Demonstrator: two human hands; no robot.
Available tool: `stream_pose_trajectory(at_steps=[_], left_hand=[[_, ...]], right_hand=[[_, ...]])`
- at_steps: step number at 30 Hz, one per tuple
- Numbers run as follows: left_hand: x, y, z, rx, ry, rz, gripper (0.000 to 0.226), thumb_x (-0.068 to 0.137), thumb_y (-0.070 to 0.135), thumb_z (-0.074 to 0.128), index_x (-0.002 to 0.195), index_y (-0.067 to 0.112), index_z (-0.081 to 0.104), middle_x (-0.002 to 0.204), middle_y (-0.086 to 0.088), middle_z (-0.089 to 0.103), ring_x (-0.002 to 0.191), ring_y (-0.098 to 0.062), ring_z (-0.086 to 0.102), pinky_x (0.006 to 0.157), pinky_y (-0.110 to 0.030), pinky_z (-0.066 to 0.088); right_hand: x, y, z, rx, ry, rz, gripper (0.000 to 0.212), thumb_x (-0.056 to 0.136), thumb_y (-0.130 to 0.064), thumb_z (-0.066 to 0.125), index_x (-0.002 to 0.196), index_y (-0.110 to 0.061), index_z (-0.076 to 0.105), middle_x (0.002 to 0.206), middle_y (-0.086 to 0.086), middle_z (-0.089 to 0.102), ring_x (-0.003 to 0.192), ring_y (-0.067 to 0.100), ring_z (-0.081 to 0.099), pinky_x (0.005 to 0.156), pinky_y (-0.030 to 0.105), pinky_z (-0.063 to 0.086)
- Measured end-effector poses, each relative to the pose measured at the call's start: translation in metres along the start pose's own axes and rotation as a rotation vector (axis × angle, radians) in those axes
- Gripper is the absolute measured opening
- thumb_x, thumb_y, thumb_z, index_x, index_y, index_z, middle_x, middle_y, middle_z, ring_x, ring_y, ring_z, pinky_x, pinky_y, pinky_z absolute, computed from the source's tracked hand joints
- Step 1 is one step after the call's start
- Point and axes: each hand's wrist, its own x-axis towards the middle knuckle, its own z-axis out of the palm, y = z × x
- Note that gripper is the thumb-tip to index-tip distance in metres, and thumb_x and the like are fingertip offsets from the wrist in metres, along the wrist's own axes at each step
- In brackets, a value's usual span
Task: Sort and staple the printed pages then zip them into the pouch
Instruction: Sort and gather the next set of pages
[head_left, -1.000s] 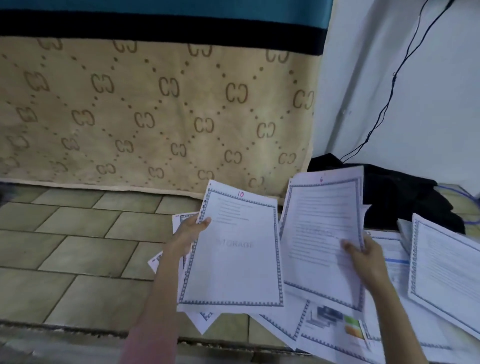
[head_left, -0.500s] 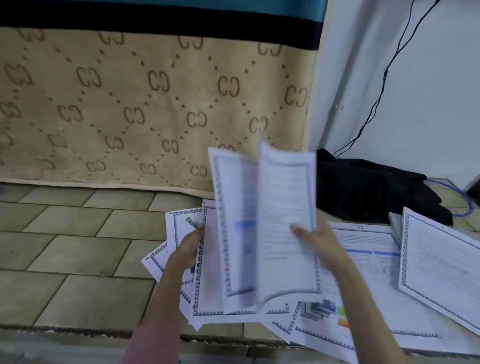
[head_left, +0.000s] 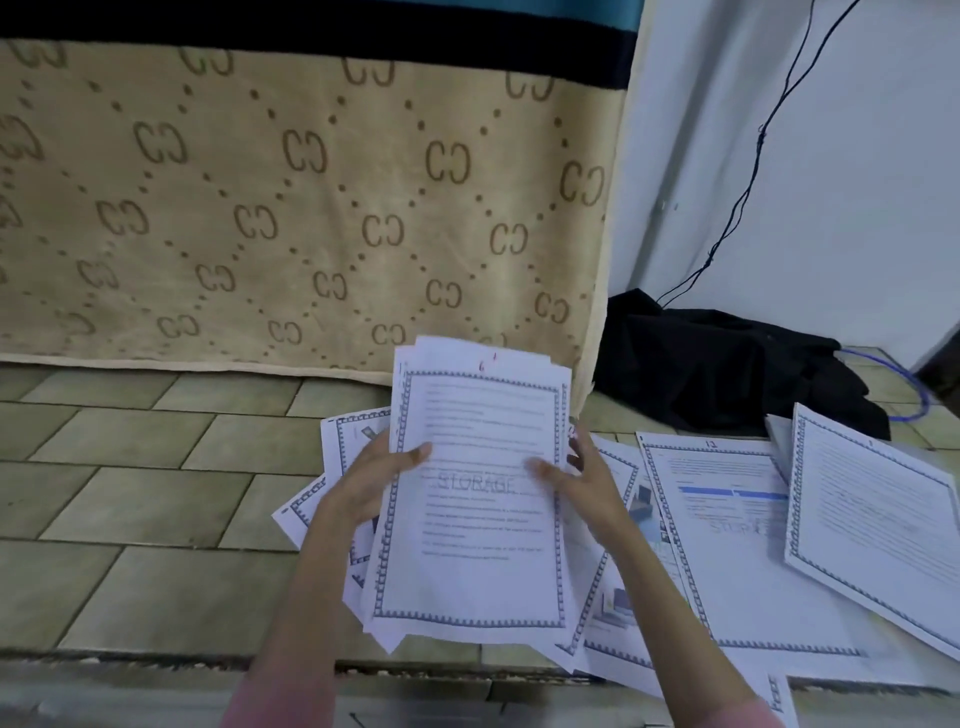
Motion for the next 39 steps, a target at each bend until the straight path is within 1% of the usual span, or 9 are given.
stream_pose_trajectory(at_steps=[2,5,10,14,18,25,31,36,39], left_hand=[[-0.005,0.018,0.004,-0.028,-0.051,0.074,0.069,0.066,0.022,0.083,0.127,0.012,0.052,0.118,-0.009,0.067,0.107,-0.028,0.064,0.089,-0.050,0.052],[-0.017,0.054,0.021,-0.042,0.010,0.238,0.030,0.080,0.001,0.065,0.109,0.011,0.062,0.093,0.000,0.075,0.086,-0.019,0.071,0.071,-0.034,0.059],[-0.040,0.105,0.039,-0.050,0.057,0.467,0.031,0.067,0.009,0.066,0.098,0.015,0.064,0.088,0.004,0.075,0.084,-0.018,0.071,0.076,-0.035,0.059],[-0.049,0.120,0.052,0.020,0.073,0.598,0.023,0.071,0.013,0.065,0.093,0.021,0.066,0.088,0.007,0.075,0.087,-0.015,0.070,0.078,-0.034,0.058],[-0.051,0.105,0.047,0.283,0.174,0.595,0.020,0.075,0.018,0.076,0.089,0.030,0.068,0.086,0.016,0.073,0.088,-0.007,0.070,0.074,-0.024,0.057],[-0.044,0.055,0.051,0.462,0.352,0.425,0.007,0.080,0.017,0.072,0.082,0.019,0.065,0.076,0.007,0.065,0.052,0.004,0.060,0.040,-0.011,0.045],[-0.059,0.093,0.075,0.496,0.444,0.612,0.007,0.080,0.031,0.072,0.079,0.025,0.068,0.070,0.015,0.064,0.065,0.000,0.059,0.059,-0.016,0.048],[-0.060,0.122,0.127,0.350,0.386,0.736,0.013,0.082,0.027,0.070,0.075,0.035,0.063,0.072,0.027,0.061,0.063,0.019,0.057,0.064,-0.008,0.050],[-0.041,0.106,0.147,0.227,0.320,0.649,0.016,0.084,0.020,0.069,0.075,0.028,0.059,0.072,0.025,0.059,0.067,0.016,0.059,0.060,0.000,0.044]], right_hand=[[0.003,-0.018,-0.006,0.218,-0.086,0.103,0.059,0.078,-0.022,0.075,0.130,-0.025,0.047,0.116,-0.007,0.067,0.103,0.016,0.065,0.084,0.031,0.055],[0.009,-0.056,-0.011,0.270,-0.088,-0.006,0.031,0.083,-0.002,0.065,0.110,-0.017,0.063,0.100,-0.005,0.074,0.095,0.019,0.068,0.071,0.024,0.055],[0.011,-0.123,-0.023,0.229,-0.006,-0.312,0.037,0.074,-0.002,0.073,0.109,-0.010,0.063,0.112,0.006,0.070,0.105,0.024,0.066,0.085,0.037,0.055],[0.003,-0.154,-0.027,0.098,-0.008,-0.431,0.034,0.073,0.000,0.076,0.102,-0.014,0.066,0.103,-0.003,0.072,0.100,0.017,0.068,0.080,0.028,0.056],[-0.002,-0.140,-0.022,-0.039,0.023,-0.390,0.031,0.070,-0.005,0.080,0.092,-0.022,0.067,0.091,-0.013,0.073,0.089,0.004,0.070,0.073,0.018,0.055],[-0.007,-0.077,-0.005,-0.048,0.086,-0.167,0.037,0.069,-0.014,0.082,0.103,-0.015,0.066,0.100,-0.007,0.071,0.092,0.006,0.069,0.083,0.029,0.057],[-0.011,-0.127,-0.004,-0.031,0.261,-0.351,0.021,0.076,-0.005,0.076,0.086,-0.021,0.067,0.091,-0.004,0.070,0.075,-0.005,0.067,0.072,0.018,0.056],[-0.012,-0.173,-0.027,-0.093,0.403,-0.433,0.024,0.081,-0.018,0.071,0.081,0.005,0.064,0.074,0.007,0.067,0.062,0.019,0.062,0.058,0.031,0.051],[-0.012,-0.163,-0.037,-0.084,0.474,-0.415,0.010,0.083,-0.013,0.067,0.075,-0.019,0.065,0.072,-0.008,0.065,0.071,0.011,0.062,0.065,0.025,0.051]])
